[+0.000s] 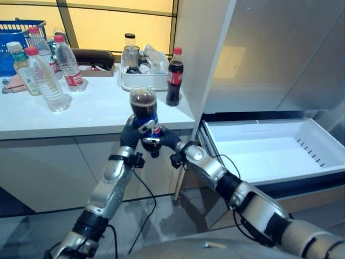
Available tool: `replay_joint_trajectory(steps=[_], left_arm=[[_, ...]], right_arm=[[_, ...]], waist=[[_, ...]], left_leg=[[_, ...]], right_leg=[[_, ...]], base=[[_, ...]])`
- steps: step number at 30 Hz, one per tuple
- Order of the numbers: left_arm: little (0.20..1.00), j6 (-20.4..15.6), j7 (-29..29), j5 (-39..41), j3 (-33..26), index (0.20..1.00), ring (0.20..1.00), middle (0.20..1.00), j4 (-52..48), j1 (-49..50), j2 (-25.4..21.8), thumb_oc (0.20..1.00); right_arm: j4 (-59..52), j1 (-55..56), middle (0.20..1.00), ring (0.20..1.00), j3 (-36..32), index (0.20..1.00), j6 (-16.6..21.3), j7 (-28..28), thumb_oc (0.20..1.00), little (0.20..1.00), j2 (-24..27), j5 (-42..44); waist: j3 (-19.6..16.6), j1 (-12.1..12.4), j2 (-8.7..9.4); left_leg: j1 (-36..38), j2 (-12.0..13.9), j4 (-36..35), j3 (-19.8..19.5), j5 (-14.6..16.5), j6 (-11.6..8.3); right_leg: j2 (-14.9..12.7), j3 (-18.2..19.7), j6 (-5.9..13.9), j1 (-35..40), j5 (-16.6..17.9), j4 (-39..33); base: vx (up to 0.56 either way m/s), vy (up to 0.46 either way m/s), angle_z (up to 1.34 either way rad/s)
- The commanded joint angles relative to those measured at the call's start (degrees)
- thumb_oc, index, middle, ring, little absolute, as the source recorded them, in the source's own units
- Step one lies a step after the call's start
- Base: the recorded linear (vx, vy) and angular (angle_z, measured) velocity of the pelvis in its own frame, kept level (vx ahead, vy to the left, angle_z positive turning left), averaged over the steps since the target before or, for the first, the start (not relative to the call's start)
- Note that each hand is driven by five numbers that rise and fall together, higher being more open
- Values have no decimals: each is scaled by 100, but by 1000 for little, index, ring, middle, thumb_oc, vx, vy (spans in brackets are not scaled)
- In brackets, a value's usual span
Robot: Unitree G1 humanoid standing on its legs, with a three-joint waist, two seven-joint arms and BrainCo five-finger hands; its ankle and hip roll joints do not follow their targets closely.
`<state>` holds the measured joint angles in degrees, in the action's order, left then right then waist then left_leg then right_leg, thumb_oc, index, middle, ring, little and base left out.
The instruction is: Take the drinks into the refrigerator
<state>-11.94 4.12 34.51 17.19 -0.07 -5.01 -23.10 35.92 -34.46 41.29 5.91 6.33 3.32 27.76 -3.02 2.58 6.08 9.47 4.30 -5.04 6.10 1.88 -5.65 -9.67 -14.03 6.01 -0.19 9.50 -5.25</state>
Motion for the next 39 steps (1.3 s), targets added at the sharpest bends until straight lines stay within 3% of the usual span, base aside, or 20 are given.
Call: replay_joint_trajectory(steps=[1,10,19,28,39], left_arm=[[1000,-563,-403,-123,709,1000,1000,1000,-989,-1197,554,1000],[1000,-577,-403,-194,403,1000,1000,1000,-982,-695,452,1000],[1000,-595,-713,-268,-177,1000,1000,1000,-1061,172,157,1000],[1000,-540,-1067,-602,-429,1000,1000,1000,-561,1233,8,1000],[1000,-471,-1212,-511,-743,1000,1000,1000,-517,1580,66,1000]], right_arm=[[-424,-524,200,200,-241,200,337,-59,200,200,-407,339],[-891,-30,200,200,-629,200,393,-113,200,200,226,289],[-1626,508,200,200,-1434,200,605,-207,200,200,933,131],[-3186,1662,200,200,-3059,200,1103,-441,200,200,1791,104],[-3762,2548,200,200,-4675,200,1411,-861,200,200,2329,-125]], waist=[[123,47,-93],[140,-36,-130],[168,-87,-145],[240,-169,-126],[267,-312,-87]], left_leg=[[-342,-500,51,-468,104,531],[-332,-465,47,-440,100,520],[-358,-434,44,-389,82,499],[-451,-423,37,-395,48,503],[-528,-420,33,-393,34,503]], right_leg=[[81,-115,117,709,-754,282],[104,-76,107,682,-751,259],[134,-27,107,637,-723,209],[183,7,124,536,-682,165],[221,46,135,419,-640,167]], base=[[0,0,0],[0,0,0],[0,0,0],[0,0,0],[0,0,0]])
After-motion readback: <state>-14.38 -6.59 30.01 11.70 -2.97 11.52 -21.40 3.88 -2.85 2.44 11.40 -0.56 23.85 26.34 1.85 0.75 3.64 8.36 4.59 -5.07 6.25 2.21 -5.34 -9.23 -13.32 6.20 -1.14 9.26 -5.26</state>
